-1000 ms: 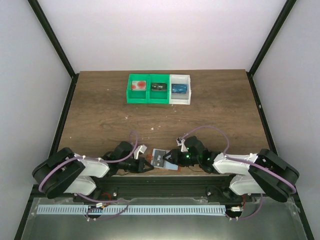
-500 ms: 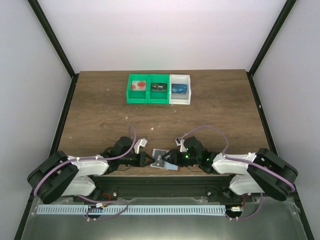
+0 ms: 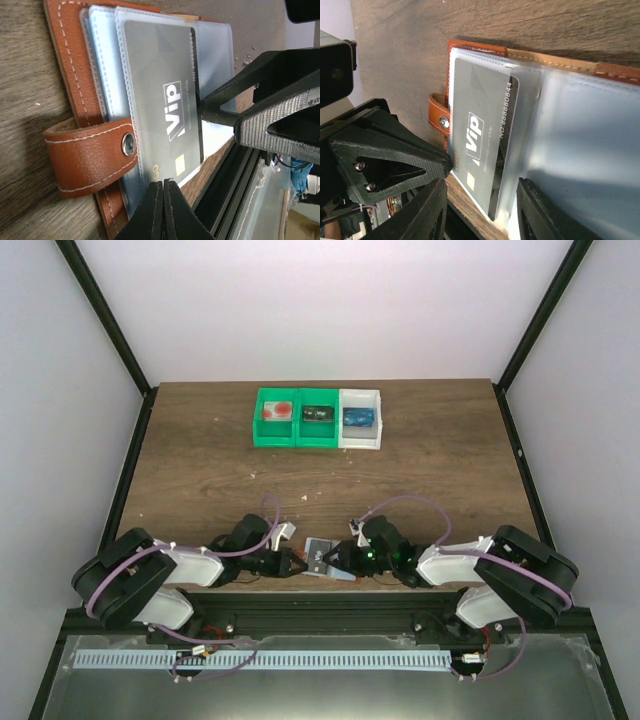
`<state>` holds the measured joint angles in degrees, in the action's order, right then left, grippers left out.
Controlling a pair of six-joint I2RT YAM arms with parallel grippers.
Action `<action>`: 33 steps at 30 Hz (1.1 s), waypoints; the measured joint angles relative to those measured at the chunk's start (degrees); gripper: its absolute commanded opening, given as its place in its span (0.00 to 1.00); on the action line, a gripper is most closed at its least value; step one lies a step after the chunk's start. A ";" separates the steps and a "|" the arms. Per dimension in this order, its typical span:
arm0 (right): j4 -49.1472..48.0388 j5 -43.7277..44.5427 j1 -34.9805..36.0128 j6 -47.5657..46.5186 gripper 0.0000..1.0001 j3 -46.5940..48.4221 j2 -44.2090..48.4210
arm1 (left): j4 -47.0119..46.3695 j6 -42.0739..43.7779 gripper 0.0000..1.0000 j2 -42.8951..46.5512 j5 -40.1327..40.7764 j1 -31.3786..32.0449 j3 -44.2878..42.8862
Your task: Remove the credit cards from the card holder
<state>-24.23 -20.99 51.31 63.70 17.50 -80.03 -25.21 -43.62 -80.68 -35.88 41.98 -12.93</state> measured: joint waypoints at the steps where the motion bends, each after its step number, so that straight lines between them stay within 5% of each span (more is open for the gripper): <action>1: -0.31 0.02 0.11 0.22 0.38 -0.04 -0.17 | -0.09 0.26 0.00 -0.28 -0.04 0.00 0.02; 18: -6.19 1.44 0.59 1.25 0.29 -1.92 -2.49 | -5.20 0.07 0.00 -2.62 -0.50 0.00 1.49; 33: -11.58 1.42 0.59 1.38 0.08 -2.40 -6.60 | -6.43 -1.09 0.00 -2.62 -0.48 0.00 2.21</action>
<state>-35.81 -19.57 51.90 65.08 15.09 -86.63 -31.64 -44.71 -83.31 -36.36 41.98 -10.72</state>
